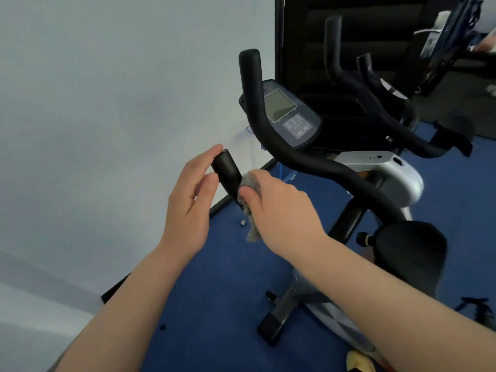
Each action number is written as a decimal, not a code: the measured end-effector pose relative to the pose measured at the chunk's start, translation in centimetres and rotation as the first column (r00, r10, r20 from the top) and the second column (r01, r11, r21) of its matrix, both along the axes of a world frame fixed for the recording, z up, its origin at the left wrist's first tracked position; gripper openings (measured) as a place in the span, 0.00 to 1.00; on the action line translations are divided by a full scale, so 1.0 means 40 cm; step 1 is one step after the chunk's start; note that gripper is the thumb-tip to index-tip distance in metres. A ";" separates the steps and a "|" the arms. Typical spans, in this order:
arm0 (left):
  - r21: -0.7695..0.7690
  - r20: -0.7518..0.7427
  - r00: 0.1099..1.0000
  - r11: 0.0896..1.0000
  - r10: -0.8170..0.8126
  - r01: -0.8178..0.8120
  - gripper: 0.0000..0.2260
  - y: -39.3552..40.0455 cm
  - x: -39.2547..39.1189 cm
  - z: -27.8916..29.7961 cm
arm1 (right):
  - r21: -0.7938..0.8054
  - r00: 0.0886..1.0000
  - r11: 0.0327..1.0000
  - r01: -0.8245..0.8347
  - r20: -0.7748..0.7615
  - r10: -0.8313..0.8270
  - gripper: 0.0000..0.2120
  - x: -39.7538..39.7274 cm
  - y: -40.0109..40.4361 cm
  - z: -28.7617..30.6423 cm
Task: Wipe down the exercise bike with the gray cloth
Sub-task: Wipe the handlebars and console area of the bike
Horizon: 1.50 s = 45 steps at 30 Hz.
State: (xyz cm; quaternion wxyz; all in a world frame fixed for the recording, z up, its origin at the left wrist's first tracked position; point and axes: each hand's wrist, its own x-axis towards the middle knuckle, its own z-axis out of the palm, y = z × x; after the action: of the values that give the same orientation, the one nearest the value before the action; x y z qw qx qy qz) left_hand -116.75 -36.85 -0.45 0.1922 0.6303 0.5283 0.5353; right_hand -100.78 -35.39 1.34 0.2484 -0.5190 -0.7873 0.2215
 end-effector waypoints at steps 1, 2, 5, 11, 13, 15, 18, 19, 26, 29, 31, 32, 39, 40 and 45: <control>-0.003 -0.001 1.000 1.000 -0.007 0.007 0.18 -0.001 -0.002 0.000 | 0.014 1.000 1.000 0.009 -0.028 -0.008 0.11 0.005 -0.006 -0.005; -0.009 0.002 1.000 1.000 -0.014 0.014 0.18 -0.002 -0.004 0.000 | 0.032 0.998 0.999 0.017 -0.059 -0.015 0.12 0.017 -0.020 -0.013; -0.016 0.019 0.999 0.999 -0.036 0.037 0.18 -0.003 -0.004 0.005 | -0.004 0.996 1.000 0.017 -0.088 -0.018 0.08 0.048 -0.028 -0.020; -0.031 0.015 0.998 0.998 -0.054 0.055 0.19 -0.004 -0.004 0.003 | 0.023 0.995 1.000 0.005 -0.100 -0.003 0.12 -0.027 0.022 0.000; -0.059 0.004 0.998 0.996 -0.060 0.061 0.19 -0.010 -0.006 0.006 | -0.011 0.990 1.000 0.008 -0.143 -0.009 0.12 -0.004 0.003 -0.010; -0.085 -0.008 0.998 0.994 -0.069 0.069 0.20 -0.015 -0.005 0.009 | -0.060 0.984 0.998 -0.002 -0.176 -0.009 0.11 -0.003 0.019 0.006; -0.099 -0.012 0.997 0.992 -0.073 0.072 0.20 -0.022 -0.005 0.019 | -0.039 0.945 0.999 -0.025 -0.328 0.011 0.15 -0.053 0.055 0.044; -0.103 0.002 0.997 0.992 -0.074 0.074 0.21 -0.026 -0.007 0.022 | -0.027 0.927 0.999 -0.036 -0.375 0.023 0.16 -0.067 0.052 0.051; -0.141 0.008 0.999 0.989 -0.033 0.034 0.19 -0.063 -0.017 0.028 | 0.020 0.962 0.997 -0.073 -0.261 0.075 0.18 -0.038 0.033 0.032; -0.131 0.026 1.000 0.991 -0.017 0.020 0.19 -0.058 -0.013 0.035 | 0.043 0.959 0.997 -0.071 -0.273 0.080 0.12 -0.052 0.040 0.053; -0.136 0.040 0.999 0.991 -0.015 0.021 0.20 -0.056 -0.012 0.041 | 0.052 0.960 0.997 -0.054 -0.272 0.066 0.10 -0.029 0.012 0.038; -0.136 0.043 0.999 0.990 -0.017 0.023 0.20 -0.057 -0.011 0.041 | 0.046 0.964 0.998 -0.043 -0.261 0.053 0.10 -0.009 -0.005 0.030; -0.087 0.075 0.997 0.996 -0.014 0.020 0.21 -0.046 0.039 0.021 | -0.063 0.948 0.998 -0.022 -0.317 0.001 0.15 -0.035 0.040 0.044; -0.083 0.084 0.996 0.996 -0.014 0.021 0.21 -0.046 0.042 0.018 | -0.050 0.953 0.999 -0.010 -0.301 -0.006 0.17 -0.033 0.025 0.031; -0.054 0.113 0.994 0.999 0.008 -0.002 0.19 -0.041 0.044 0.018 | -0.073 0.971 0.997 -0.037 -0.237 0.018 0.07 0.027 -0.003 0.026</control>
State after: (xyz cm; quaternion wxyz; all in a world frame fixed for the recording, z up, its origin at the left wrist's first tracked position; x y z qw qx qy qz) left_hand -115.01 -38.48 0.28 0.2374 0.5921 0.5326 0.5562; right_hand -99.69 -35.51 2.38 0.3170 -0.4872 -0.7503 0.3151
